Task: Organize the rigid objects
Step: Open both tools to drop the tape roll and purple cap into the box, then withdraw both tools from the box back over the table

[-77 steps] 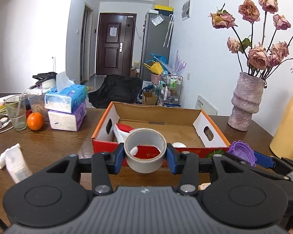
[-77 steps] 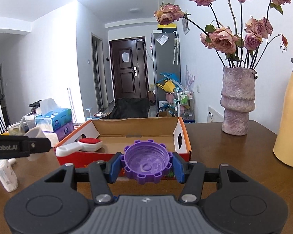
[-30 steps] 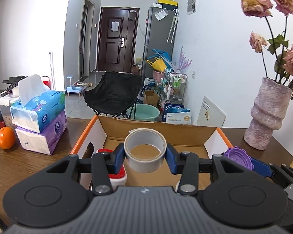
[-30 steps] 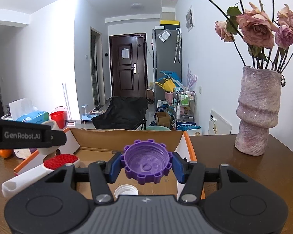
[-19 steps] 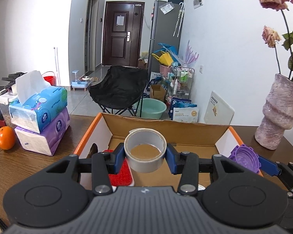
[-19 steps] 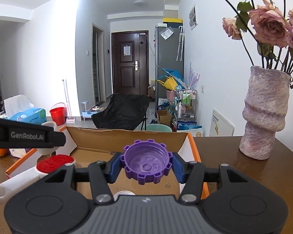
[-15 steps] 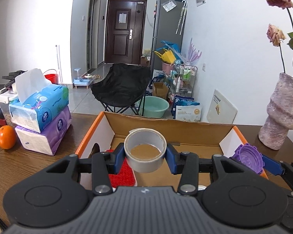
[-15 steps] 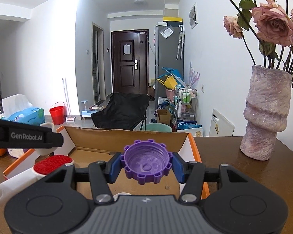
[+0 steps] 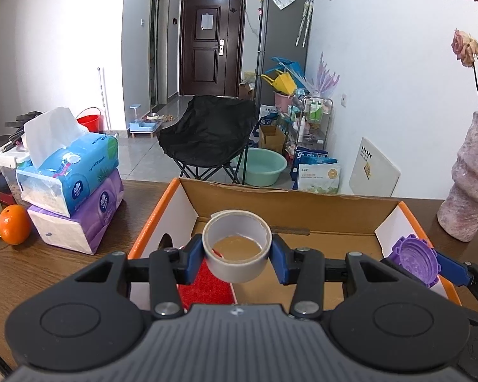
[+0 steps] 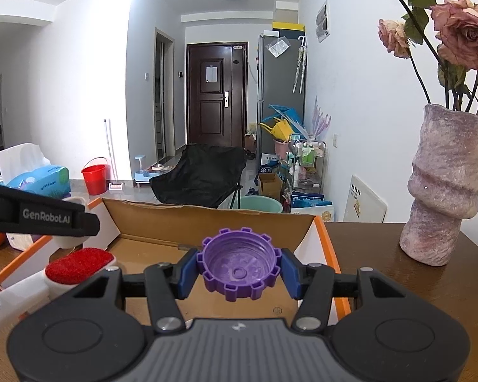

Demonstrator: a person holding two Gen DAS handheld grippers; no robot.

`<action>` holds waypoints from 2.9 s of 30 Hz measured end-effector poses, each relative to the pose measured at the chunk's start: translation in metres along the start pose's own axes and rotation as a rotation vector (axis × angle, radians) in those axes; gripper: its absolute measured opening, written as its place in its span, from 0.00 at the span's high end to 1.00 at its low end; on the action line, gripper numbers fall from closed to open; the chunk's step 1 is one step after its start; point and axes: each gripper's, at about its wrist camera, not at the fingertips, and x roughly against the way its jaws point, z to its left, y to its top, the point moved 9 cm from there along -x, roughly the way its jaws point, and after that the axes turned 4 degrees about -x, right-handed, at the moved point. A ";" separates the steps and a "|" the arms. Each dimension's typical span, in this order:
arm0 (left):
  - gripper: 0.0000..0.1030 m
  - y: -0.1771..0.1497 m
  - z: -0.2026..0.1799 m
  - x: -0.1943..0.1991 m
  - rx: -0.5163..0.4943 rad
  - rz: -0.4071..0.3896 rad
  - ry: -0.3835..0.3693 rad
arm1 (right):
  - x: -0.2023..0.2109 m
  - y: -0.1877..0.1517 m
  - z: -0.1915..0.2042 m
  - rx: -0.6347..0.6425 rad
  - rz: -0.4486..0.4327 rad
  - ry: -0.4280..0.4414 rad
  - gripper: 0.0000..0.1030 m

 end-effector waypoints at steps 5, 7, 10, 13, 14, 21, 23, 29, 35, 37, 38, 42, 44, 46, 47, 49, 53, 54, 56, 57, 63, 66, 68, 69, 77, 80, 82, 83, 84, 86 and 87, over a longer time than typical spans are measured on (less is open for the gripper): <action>0.07 0.003 0.004 0.007 0.002 -0.028 0.028 | 0.000 0.004 -0.006 -0.016 -0.003 -0.015 0.08; 0.00 0.005 0.005 0.010 0.001 -0.039 0.028 | 0.004 0.006 -0.009 -0.020 -0.027 -0.035 0.00; 0.00 0.005 0.007 0.013 0.007 -0.042 0.033 | 0.005 0.007 -0.011 -0.031 -0.028 -0.038 0.00; 0.00 0.005 0.010 0.013 0.012 -0.041 0.037 | 0.004 0.006 -0.013 -0.034 -0.018 -0.041 0.00; 0.00 0.005 0.011 0.013 0.015 -0.040 0.038 | 0.003 0.005 -0.013 -0.033 -0.015 -0.042 0.00; 0.00 0.005 0.016 0.011 0.024 -0.033 0.040 | 0.003 0.005 -0.013 -0.029 -0.014 -0.042 0.00; 0.00 0.005 0.017 0.012 0.028 -0.035 0.042 | 0.004 0.004 -0.012 -0.029 -0.014 -0.044 0.00; 0.00 0.003 0.019 0.019 0.029 -0.045 0.041 | 0.010 0.002 -0.011 -0.020 -0.020 -0.050 0.00; 0.00 -0.002 0.022 0.030 0.029 -0.053 0.039 | 0.021 0.000 -0.011 -0.020 -0.027 -0.048 0.00; 0.00 -0.004 0.024 0.035 0.030 -0.056 0.037 | 0.025 -0.001 -0.010 -0.017 -0.029 -0.046 0.00; 0.00 -0.005 0.024 0.038 0.030 -0.059 0.035 | 0.028 -0.002 -0.010 -0.016 -0.031 -0.046 0.00; 0.00 -0.011 0.026 0.050 0.029 -0.062 0.033 | 0.040 -0.006 -0.009 -0.017 -0.034 -0.042 0.00; 0.00 -0.014 0.026 0.056 0.028 -0.062 0.033 | 0.046 -0.008 -0.009 -0.018 -0.036 -0.041 0.00; 0.00 -0.018 0.028 0.062 0.028 -0.062 0.032 | 0.052 -0.009 -0.008 -0.020 -0.039 -0.039 0.00; 0.00 -0.020 0.028 0.065 0.028 -0.062 0.033 | 0.056 -0.010 -0.008 -0.020 -0.040 -0.039 0.00; 0.00 -0.024 0.028 0.072 0.028 -0.060 0.033 | 0.062 -0.012 -0.007 -0.020 -0.043 -0.038 0.00; 0.00 -0.032 0.033 0.084 0.037 -0.057 0.033 | 0.075 -0.016 -0.007 -0.022 -0.043 -0.037 0.00; 0.00 -0.034 0.034 0.087 0.040 -0.056 0.032 | 0.078 -0.018 -0.006 -0.022 -0.042 -0.037 0.00; 0.00 -0.039 0.035 0.093 0.044 -0.052 0.030 | 0.084 -0.021 -0.006 -0.023 -0.041 -0.037 0.00; 0.00 -0.041 0.035 0.096 0.043 -0.051 0.029 | 0.088 -0.023 -0.006 -0.025 -0.040 -0.038 0.00; 0.00 -0.052 0.037 0.114 0.045 -0.048 0.029 | 0.106 -0.033 -0.004 -0.036 -0.032 -0.038 0.00; 0.00 -0.058 0.040 0.122 0.049 -0.045 0.030 | 0.115 -0.037 -0.002 -0.040 -0.029 -0.035 0.00; 0.00 -0.063 0.042 0.128 0.050 -0.043 0.031 | 0.121 -0.041 0.001 -0.040 -0.028 -0.031 0.00; 0.00 -0.064 0.044 0.130 0.050 -0.042 0.031 | 0.124 -0.042 0.003 -0.037 -0.029 -0.030 0.00; 0.00 -0.079 0.052 0.152 0.050 -0.034 0.030 | 0.145 -0.054 0.018 -0.021 -0.029 -0.021 0.00; 0.00 -0.086 0.055 0.159 0.045 -0.029 0.029 | 0.154 -0.058 0.021 -0.026 -0.029 -0.018 0.00; 0.00 -0.090 0.057 0.164 0.045 -0.028 0.032 | 0.160 -0.061 0.024 -0.029 -0.028 -0.016 0.00; 0.00 -0.093 0.059 0.166 0.046 -0.026 0.031 | 0.163 -0.063 0.025 -0.030 -0.027 -0.015 0.00; 0.00 -0.096 0.060 0.169 0.044 -0.025 0.027 | 0.165 -0.065 0.026 -0.030 -0.026 -0.014 0.00; 0.00 -0.101 0.062 0.174 0.040 -0.023 0.027 | 0.170 -0.068 0.030 -0.028 -0.023 -0.011 0.00; 0.00 -0.104 0.064 0.177 0.040 -0.023 0.028 | 0.173 -0.070 0.032 -0.025 -0.021 -0.010 0.00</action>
